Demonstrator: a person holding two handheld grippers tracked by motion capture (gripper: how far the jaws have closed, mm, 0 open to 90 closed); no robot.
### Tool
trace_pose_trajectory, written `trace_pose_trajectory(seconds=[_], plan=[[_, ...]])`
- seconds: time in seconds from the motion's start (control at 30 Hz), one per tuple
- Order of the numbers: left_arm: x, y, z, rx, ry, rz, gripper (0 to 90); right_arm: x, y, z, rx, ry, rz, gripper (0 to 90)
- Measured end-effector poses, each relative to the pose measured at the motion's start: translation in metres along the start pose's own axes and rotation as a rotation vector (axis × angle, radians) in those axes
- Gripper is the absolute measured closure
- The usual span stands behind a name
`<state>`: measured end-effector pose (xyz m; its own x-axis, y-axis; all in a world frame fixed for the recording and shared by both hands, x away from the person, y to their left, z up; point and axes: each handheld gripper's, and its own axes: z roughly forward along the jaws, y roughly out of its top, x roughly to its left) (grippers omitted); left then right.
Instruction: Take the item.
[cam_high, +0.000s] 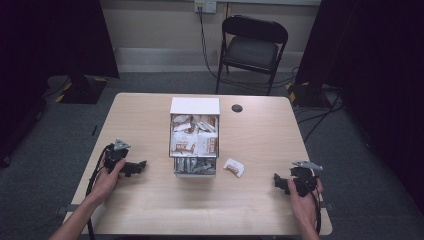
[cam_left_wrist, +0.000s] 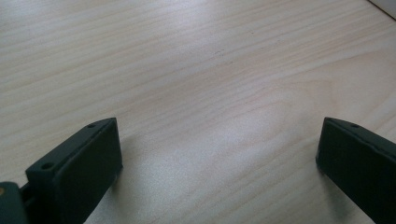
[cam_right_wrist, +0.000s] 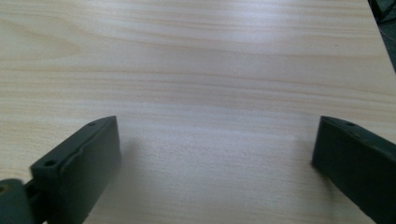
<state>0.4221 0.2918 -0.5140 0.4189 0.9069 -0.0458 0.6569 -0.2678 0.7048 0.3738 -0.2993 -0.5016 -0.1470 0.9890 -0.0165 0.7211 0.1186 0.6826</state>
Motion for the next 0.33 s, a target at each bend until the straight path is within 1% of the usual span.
trace_pose_trajectory(seconds=[0.33], plan=[[0.0005, 0.0003, 0.0, 0.003, -0.003, 0.005, 0.0, 0.0007, -0.0006, 0.0006, -0.006, -0.002, -0.001, 0.0]])
